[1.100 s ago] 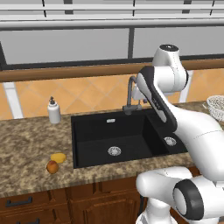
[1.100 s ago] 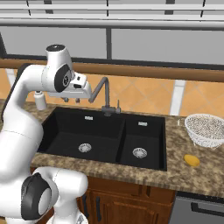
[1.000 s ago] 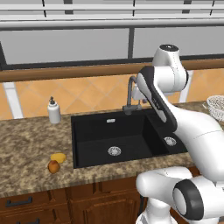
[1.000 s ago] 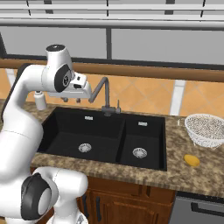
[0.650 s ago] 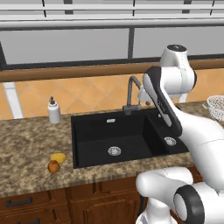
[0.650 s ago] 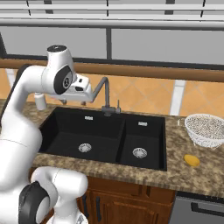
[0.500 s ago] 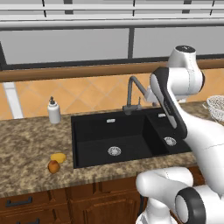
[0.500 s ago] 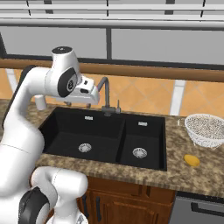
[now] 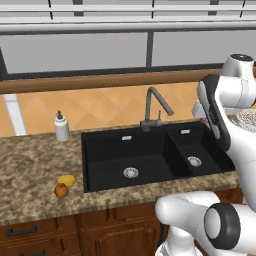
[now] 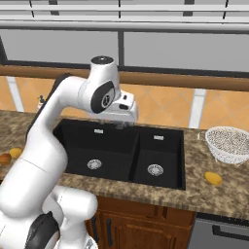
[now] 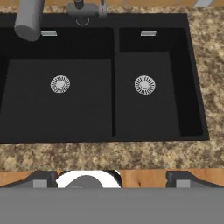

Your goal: Put the colander in the sink, put the peach, mango, mango in the colander, and turn on the sink faucet and pour water over the colander.

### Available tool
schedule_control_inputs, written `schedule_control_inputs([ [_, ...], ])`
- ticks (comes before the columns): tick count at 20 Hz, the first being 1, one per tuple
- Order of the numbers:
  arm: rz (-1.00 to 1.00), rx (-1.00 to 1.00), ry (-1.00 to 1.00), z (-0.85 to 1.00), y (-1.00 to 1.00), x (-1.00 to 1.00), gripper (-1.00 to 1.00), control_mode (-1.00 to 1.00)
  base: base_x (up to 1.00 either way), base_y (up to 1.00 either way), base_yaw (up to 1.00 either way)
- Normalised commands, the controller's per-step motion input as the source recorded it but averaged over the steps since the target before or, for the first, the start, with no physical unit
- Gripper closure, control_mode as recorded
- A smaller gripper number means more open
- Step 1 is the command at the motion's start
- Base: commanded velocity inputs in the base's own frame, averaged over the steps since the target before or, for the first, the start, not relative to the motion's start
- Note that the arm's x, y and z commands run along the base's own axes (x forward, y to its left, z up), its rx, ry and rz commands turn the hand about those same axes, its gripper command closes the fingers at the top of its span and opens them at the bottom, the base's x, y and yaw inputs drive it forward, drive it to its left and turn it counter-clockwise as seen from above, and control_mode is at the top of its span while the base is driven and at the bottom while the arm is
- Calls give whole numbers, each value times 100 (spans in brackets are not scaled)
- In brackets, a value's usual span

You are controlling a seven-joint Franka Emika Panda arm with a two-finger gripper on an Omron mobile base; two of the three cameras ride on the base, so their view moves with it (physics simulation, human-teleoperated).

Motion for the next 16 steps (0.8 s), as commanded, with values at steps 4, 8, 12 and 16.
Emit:
schedule_control_inputs([
  [4, -2, 0, 5, 0, -61, 9, -100, -100, 0, 0, 0],
  [8, 0, 0, 2, 0, -49, 17, -100, -100, 0, 0, 0],
  [12, 0, 0, 0, -5, -28, 12, -100, -100, 0, 0, 0],
  [16, 0, 0, 1, -6, -17, 12, -100, -100, 0, 0, 0],
])
